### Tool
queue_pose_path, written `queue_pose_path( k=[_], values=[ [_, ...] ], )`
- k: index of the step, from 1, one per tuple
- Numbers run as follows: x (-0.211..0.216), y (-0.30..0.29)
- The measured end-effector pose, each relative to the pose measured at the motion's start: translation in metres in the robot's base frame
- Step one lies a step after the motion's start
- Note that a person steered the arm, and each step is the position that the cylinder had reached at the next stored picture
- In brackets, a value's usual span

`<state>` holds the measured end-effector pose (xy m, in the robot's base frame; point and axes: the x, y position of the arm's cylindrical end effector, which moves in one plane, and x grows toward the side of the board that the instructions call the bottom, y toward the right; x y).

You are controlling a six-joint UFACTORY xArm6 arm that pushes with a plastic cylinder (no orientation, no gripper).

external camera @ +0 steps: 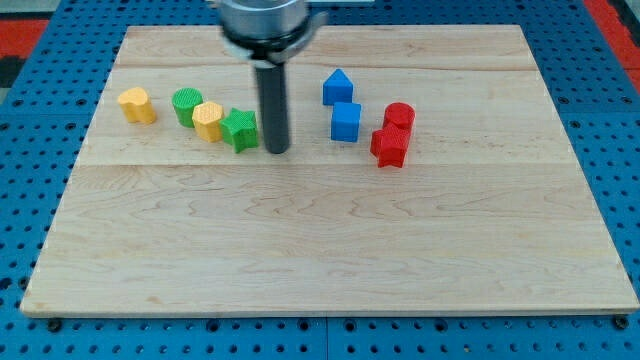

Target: Push the two groups of blocks in different directions

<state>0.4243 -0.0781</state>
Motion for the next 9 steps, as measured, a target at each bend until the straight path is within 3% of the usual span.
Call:
queue_pose_path(
  k=[1,2,4,5,6,8,9],
  values=[
    [-0.043,-0.048],
    [-0.053,-0.025],
    [-0.160,0.028],
    [-0.127,0.084],
    [-0.039,0.100],
    [-0.082,0.072],
    [-0.083,0.071]
  ],
)
